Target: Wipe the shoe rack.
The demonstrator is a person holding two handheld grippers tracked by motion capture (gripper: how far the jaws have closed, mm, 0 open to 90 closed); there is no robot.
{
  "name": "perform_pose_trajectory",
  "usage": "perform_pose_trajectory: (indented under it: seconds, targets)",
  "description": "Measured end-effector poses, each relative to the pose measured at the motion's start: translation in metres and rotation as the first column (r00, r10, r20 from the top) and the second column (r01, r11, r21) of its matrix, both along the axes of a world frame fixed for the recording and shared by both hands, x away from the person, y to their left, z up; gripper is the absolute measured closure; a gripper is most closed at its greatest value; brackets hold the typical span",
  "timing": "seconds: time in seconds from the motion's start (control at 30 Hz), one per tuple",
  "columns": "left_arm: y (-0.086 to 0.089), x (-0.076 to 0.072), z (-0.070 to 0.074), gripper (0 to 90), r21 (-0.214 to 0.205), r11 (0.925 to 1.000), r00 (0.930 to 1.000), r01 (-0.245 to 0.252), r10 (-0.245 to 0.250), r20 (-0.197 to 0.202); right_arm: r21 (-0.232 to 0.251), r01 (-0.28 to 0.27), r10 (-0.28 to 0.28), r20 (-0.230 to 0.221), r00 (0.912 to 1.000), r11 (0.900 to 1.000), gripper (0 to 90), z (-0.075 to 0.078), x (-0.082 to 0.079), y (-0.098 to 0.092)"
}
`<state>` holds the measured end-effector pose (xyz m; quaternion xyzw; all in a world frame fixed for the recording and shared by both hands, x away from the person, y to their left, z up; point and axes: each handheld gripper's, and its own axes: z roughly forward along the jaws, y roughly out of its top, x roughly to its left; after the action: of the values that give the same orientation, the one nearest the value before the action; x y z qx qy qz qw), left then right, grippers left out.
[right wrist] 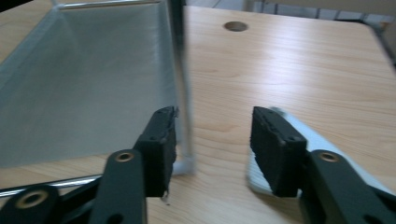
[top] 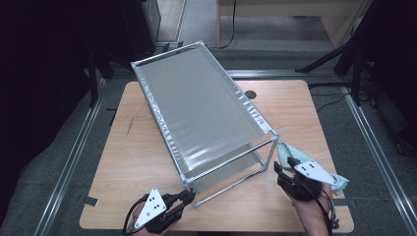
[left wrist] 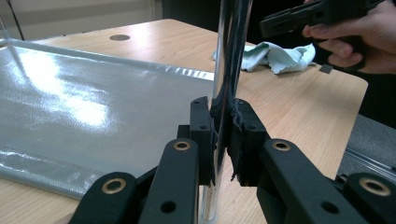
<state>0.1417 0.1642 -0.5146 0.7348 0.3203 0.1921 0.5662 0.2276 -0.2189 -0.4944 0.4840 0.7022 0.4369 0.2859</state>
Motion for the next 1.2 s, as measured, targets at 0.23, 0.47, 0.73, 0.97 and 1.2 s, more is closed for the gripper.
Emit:
perform_pose_trajectory:
  seconds: [0.23, 0.47, 0.73, 0.97, 1.2]
  targets:
    - [-0.005, 0.001, 0.000, 81.0, -0.005, 0.9999, 0.9999, -0.011, 0.011, -0.003, -0.012, 0.018, -0.019, -0.020, 0.9996, 0.9998, 79.6, -0.009, 0.019, 0.018]
    - [-0.017, 0.002, 0.000, 80.9, -0.019, 0.9998, 0.9999, 0.001, -0.001, -0.014, -0.048, 0.027, -0.028, -0.009, 0.9996, 0.9985, 82.2, -0.008, 0.034, 0.021]
    - [-0.037, 0.004, 0.000, 81.0, -0.015, 0.9999, 0.9999, 0.004, -0.005, -0.014, -0.038, 0.046, -0.046, 0.001, 0.9989, 0.9982, 82.5, -0.009, 0.072, 0.031]
    - [-0.060, 0.014, 0.002, 81.2, -0.005, 1.0000, 1.0000, -0.007, 0.007, -0.005, 0.038, 0.032, -0.029, -0.082, 0.9962, 0.9987, 72.9, -0.007, 0.111, 0.044]
    - [-0.086, 0.046, 0.000, 79.8, -0.047, 0.9977, 0.9985, -0.048, 0.047, -0.029, 0.022, -0.015, 0.017, -0.070, 0.9974, 0.9996, 53.5, -0.006, 0.070, 0.040]
